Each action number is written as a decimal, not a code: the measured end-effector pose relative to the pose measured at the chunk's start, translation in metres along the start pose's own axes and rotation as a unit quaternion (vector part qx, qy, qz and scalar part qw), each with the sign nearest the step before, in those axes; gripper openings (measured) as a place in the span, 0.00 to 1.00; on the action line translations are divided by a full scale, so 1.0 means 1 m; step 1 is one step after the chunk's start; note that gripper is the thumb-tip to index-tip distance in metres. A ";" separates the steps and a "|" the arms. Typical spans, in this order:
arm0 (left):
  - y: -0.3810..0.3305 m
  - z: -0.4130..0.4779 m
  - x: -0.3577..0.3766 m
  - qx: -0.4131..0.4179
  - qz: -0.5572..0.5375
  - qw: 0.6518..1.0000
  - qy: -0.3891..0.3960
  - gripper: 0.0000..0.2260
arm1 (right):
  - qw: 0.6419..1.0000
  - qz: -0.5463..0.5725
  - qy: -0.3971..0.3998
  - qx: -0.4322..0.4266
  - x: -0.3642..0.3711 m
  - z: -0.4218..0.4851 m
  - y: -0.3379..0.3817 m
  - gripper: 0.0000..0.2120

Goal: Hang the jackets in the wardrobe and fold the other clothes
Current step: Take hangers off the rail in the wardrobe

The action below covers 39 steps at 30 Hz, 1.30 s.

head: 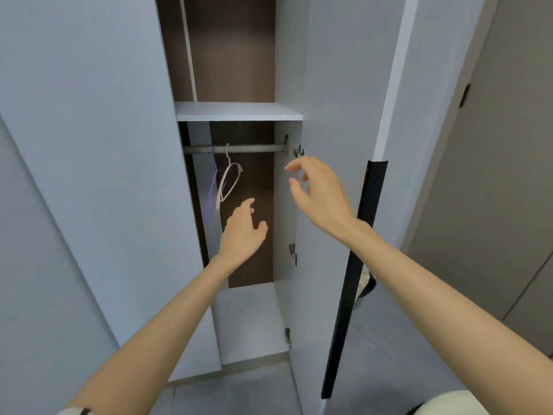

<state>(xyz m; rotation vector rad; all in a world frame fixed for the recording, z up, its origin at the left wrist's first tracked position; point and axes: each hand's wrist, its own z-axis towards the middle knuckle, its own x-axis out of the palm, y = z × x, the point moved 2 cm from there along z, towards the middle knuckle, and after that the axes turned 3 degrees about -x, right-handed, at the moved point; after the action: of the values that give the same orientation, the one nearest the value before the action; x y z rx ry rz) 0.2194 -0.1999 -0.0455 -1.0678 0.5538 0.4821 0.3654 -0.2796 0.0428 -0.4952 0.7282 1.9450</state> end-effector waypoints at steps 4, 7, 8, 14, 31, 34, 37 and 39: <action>0.049 0.019 -0.043 -0.032 0.038 0.997 -0.065 0.32 | 0.999 0.029 0.025 0.001 0.060 0.031 0.020 0.12; 0.087 0.045 -0.073 -0.056 0.082 0.989 -0.105 0.36 | 0.998 0.049 0.044 -0.001 0.107 0.064 0.032 0.14; 0.100 0.057 -0.082 -0.059 0.089 0.988 -0.112 0.38 | 0.997 0.056 0.048 0.001 0.123 0.077 0.036 0.15; 0.167 0.142 -0.121 -0.042 0.153 0.983 -0.096 0.45 | 0.993 0.102 0.048 0.045 0.214 0.167 0.057 0.20; 0.230 0.268 -0.121 0.025 0.274 0.957 -0.087 0.57 | 0.971 0.195 -0.004 0.140 0.313 0.324 0.059 0.18; 0.226 0.265 -0.120 0.011 0.259 0.961 -0.092 0.57 | 0.973 0.184 0.003 0.142 0.309 0.322 0.064 0.18; 0.218 0.256 -0.119 -0.001 0.237 0.966 -0.098 0.57 | 0.981 0.155 -0.006 0.119 0.301 0.313 0.069 0.17; 0.213 0.247 -0.119 -0.008 0.230 0.968 -0.104 0.58 | 0.984 0.142 -0.012 0.104 0.293 0.304 0.073 0.16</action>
<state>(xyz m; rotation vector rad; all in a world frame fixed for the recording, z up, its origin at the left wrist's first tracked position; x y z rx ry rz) 0.0437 0.0990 -0.0219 -0.8871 0.6123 0.9956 0.1568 0.0891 0.1080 -0.2495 1.0178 2.1014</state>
